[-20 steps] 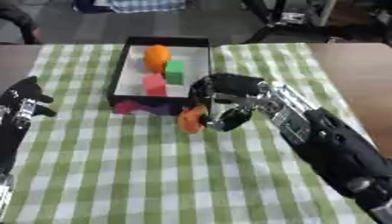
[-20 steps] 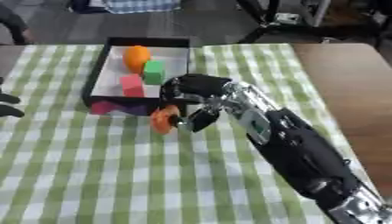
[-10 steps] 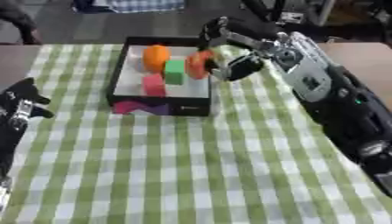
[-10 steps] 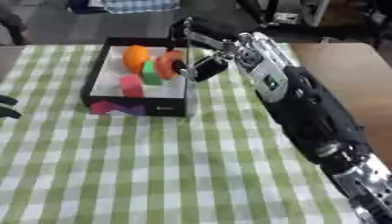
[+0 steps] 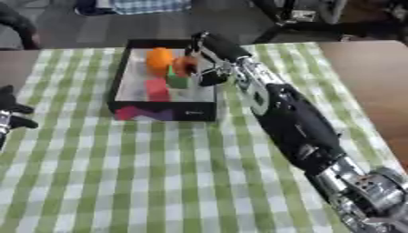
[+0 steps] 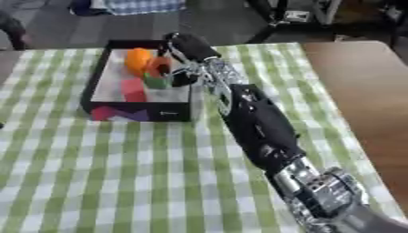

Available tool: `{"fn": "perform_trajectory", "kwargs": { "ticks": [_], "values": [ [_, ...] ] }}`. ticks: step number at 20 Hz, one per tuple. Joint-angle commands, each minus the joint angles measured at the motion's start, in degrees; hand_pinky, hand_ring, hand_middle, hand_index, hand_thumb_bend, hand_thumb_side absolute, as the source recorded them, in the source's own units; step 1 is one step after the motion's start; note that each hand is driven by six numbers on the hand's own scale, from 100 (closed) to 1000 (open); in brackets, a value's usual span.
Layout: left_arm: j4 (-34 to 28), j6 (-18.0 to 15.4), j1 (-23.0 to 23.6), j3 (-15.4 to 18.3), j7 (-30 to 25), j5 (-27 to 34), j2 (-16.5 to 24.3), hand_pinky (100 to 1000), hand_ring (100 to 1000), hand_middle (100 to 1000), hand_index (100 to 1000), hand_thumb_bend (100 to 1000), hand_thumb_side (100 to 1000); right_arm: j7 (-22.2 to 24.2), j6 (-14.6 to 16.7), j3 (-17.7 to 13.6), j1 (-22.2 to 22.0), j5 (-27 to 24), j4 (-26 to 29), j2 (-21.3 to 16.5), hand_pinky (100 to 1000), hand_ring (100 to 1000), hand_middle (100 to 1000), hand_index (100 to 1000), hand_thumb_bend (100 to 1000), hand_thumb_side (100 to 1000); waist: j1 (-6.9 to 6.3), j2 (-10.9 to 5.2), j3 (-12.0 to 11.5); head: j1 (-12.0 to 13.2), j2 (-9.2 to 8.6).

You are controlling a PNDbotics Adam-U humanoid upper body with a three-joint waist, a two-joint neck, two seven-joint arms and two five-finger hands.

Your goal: Pick up objects on the table and place them in the box.

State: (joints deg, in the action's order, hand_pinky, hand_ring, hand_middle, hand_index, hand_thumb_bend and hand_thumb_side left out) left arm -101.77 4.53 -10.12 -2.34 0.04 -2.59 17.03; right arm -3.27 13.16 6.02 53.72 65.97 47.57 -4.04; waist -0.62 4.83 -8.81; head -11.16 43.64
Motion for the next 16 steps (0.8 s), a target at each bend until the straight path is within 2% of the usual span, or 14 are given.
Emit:
{"fn": "perform_trajectory", "kwargs": {
  "ticks": [1, 3, 4, 6, 8, 11, 12, 14, 16],
  "values": [
    [-1.0, -0.1, -0.8, 0.0, -0.3, 0.3, 0.5, 739, 523, 578, 913, 255, 813, -4.7, -1.2, -0.8, 1.4, 4.3, -0.7, 0.8, 869, 756, 717, 762, 318, 458, -0.66, 0.17, -0.2, -0.5, -0.73],
    [-0.9, -0.1, -0.7, 0.1, -0.1, 0.3, 0.5, 739, 522, 578, 913, 255, 813, -5.7, -1.5, -0.6, 1.4, 5.3, -0.9, 0.8, 877, 770, 737, 837, 459, 580, -0.54, 0.14, -0.2, -0.5, -0.84],
    [-0.9, -0.1, -0.6, 0.1, -0.1, 0.3, 0.5, 739, 522, 578, 913, 256, 813, -5.8, -1.6, -0.4, 1.4, 5.6, -0.8, 0.6, 878, 772, 741, 863, 492, 600, -0.48, 0.1, -0.2, -0.5, -0.86],
    [-0.9, -0.1, -0.5, 0.1, 0.0, 0.3, 0.5, 738, 522, 578, 913, 255, 813, -5.9, -1.8, -0.1, 1.4, 6.0, -0.2, 0.4, 879, 775, 747, 882, 498, 620, -0.39, 0.0, 0.0, -0.4, -0.82],
    [-0.8, -0.1, -0.5, 0.2, 0.0, 0.3, 0.5, 738, 522, 578, 912, 256, 813, -5.9, -1.7, 0.2, 1.3, 5.1, 0.8, -0.1, 880, 771, 743, 878, 467, 610, -0.29, -0.13, 0.3, -0.2, -0.73],
    [-0.7, -0.1, -0.1, 0.4, 0.2, 0.2, 0.7, 738, 522, 578, 912, 256, 813, -5.7, -0.2, 1.5, 1.0, 0.6, 4.2, -2.1, 879, 768, 742, 868, 420, 570, 0.04, -0.43, 1.1, 0.5, -0.45],
    [-0.6, -0.1, 0.1, 0.5, 0.3, 0.1, 0.8, 739, 522, 578, 911, 256, 813, -5.2, 0.6, 2.3, 0.8, -1.7, 6.0, -3.5, 879, 765, 740, 853, 306, 487, 0.24, -0.59, 1.6, 1.1, -0.27],
    [-0.6, -0.1, 0.4, 0.8, 0.6, 0.0, 0.9, 739, 523, 578, 911, 256, 813, -3.4, 1.9, 3.8, -0.3, -8.5, 10.9, -7.1, 879, 758, 735, 836, 184, 433, 0.6, -0.87, 2.5, 2.4, 0.07],
    [-0.5, -0.2, 0.7, 1.1, 0.9, -0.1, 1.1, 739, 523, 578, 911, 255, 812, -0.8, 2.1, 5.3, -2.7, -17.9, 17.4, -11.5, 882, 755, 733, 829, 125, 423, 0.86, -1.09, 3.5, 3.8, 0.34]
  ]
}}
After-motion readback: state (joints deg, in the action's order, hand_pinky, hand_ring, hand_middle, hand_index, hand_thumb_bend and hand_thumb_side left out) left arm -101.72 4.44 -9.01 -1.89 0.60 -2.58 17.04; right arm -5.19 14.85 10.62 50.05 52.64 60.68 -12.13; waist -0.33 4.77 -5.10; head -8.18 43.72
